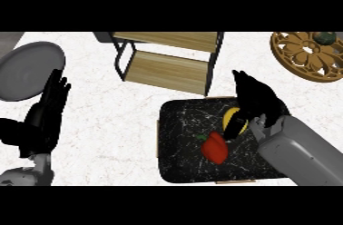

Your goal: Pick the lemon from the tray and place it in the tiered shelf

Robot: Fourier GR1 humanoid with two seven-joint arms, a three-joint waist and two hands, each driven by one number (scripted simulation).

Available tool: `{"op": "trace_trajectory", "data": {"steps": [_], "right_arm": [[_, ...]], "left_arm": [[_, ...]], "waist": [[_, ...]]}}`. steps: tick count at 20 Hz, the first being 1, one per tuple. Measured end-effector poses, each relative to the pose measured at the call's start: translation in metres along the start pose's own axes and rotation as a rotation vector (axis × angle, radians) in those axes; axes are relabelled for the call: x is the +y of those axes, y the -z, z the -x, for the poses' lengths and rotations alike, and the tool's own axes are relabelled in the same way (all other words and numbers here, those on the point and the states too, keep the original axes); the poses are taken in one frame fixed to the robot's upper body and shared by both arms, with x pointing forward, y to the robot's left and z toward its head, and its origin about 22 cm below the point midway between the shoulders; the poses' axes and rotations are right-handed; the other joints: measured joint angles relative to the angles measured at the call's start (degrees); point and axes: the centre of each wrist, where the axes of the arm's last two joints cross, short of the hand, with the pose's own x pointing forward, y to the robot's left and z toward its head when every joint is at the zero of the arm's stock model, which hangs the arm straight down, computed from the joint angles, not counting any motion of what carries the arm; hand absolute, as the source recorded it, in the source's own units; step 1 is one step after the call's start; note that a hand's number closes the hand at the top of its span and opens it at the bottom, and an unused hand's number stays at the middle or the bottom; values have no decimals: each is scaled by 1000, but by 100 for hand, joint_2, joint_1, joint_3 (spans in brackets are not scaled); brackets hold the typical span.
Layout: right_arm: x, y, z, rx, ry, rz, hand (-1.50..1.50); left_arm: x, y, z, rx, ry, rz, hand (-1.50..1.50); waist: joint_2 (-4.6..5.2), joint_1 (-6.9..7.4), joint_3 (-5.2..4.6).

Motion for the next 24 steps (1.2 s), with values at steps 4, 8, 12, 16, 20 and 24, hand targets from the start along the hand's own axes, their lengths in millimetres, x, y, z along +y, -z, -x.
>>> {"op": "trace_trajectory", "data": {"steps": [4,8,12,16,20,24], "right_arm": [[6,3,10,19,0,-12,-150],[11,4,17,30,8,-18,-150],[23,5,26,42,10,-9,-150],[36,9,20,44,13,-2,-150],[39,13,23,54,31,7,-150],[44,19,26,77,38,-14,-150]], "left_arm": [[-3,-3,2,3,0,2,0],[-1,0,2,0,2,-1,0],[1,-3,1,-2,4,-5,0],[1,-1,1,0,3,-4,0],[-4,-3,-3,3,8,-4,0],[-2,-3,-5,2,-1,-2,0]], "waist": [[-2,-16,2],[1,-22,3],[2,-15,3],[9,-4,4],[8,-4,5],[10,1,5]]}}
